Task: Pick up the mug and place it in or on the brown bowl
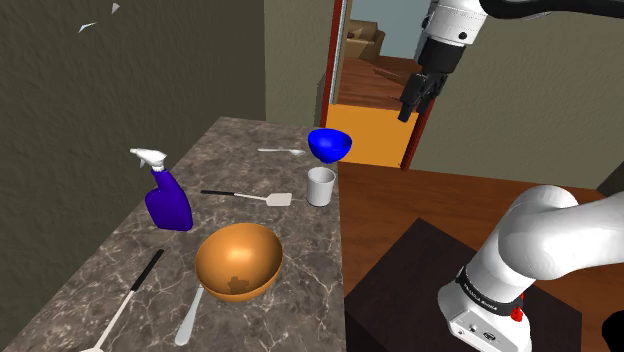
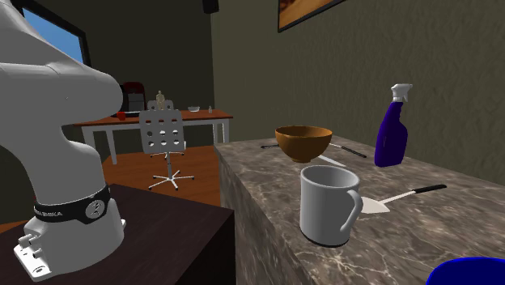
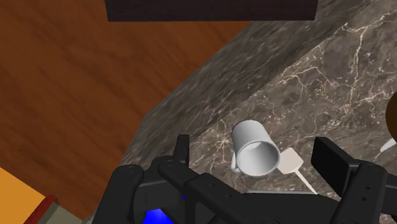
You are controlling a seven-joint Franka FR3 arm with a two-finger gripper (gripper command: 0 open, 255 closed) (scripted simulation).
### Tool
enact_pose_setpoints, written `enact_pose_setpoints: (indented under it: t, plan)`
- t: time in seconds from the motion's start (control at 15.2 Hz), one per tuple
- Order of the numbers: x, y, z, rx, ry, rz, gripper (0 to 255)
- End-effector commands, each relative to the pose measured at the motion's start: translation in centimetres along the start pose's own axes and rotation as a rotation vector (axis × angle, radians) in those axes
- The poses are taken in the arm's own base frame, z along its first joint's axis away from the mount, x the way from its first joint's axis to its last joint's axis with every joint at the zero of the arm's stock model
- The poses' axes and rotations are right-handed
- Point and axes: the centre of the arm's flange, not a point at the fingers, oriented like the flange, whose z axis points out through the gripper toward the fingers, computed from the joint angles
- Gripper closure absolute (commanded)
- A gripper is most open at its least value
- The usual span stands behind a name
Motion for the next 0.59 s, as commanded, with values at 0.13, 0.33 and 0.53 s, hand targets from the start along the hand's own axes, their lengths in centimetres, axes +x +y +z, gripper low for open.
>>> enact_pose_setpoints:
  t: [0.13, 0.33, 0.53]
  plan:
    - [1.6, -1.1, 2.0, -0.006, -0.01, -0.015, 0]
    - [3.9, -2.7, 5.0, -0.015, -0.024, -0.037, 0]
    - [6.1, -4.3, 8.1, -0.025, -0.038, -0.06, 0]
